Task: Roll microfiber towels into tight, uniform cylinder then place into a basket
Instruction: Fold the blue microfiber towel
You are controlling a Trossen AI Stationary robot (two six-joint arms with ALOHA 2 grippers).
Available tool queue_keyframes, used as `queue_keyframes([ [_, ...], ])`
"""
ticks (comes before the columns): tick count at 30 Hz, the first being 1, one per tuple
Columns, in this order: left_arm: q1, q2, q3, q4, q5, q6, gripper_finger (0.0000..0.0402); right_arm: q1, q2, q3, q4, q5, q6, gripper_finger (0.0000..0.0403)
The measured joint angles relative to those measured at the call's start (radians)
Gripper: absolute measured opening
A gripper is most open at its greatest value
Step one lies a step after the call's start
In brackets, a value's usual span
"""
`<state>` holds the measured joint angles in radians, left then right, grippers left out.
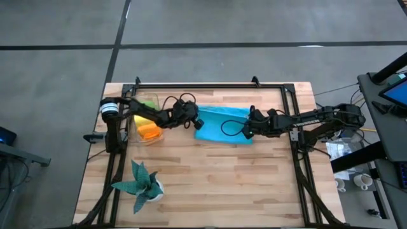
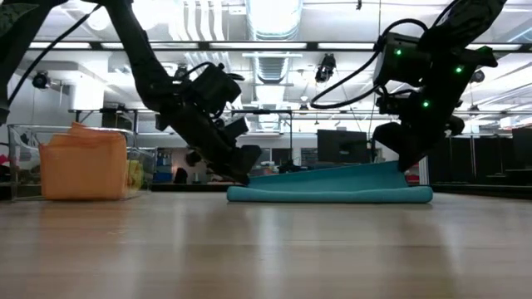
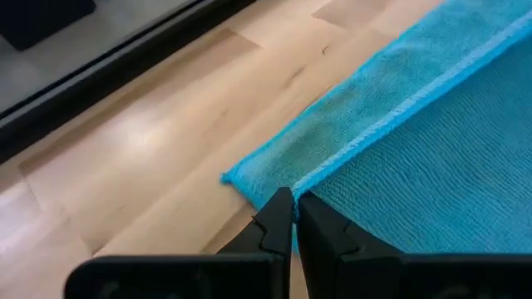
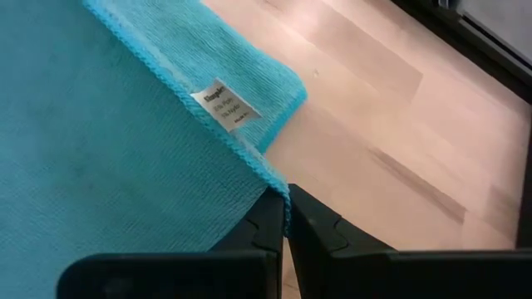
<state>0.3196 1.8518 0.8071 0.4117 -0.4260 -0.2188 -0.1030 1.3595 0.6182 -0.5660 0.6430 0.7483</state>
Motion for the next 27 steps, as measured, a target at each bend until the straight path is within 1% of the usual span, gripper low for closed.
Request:
queue_keyframes([
  [4,0.004,0.005,0.014,-0.004,-0.006,0.018,0.0,-0.001,0.0,-0.003,0.009,0.001,0.002,0.0009],
  [9,0.006,-0.003,0.021,0.001,-0.084,0.053,0.0,-0.001,0.002,-0.005,0.035,0.002,0.003,0.0009],
  [19,0.007,-0.008,0.011,-0.004,-0.111,0.07,0.0,-0.002,0.002,-0.006,0.062,0.005,0.003,0.0009],
  [24,0.007,-0.068,0.011,-0.021,-0.129,0.07,0.0,-0.003,0.002,-0.007,0.077,0.013,-0.015,0.0009],
  [27,0.007,-0.11,0.01,-0.068,-0.127,0.07,0.0,-0.003,0.002,-0.008,0.082,0.013,-0.016,0.0009],
])
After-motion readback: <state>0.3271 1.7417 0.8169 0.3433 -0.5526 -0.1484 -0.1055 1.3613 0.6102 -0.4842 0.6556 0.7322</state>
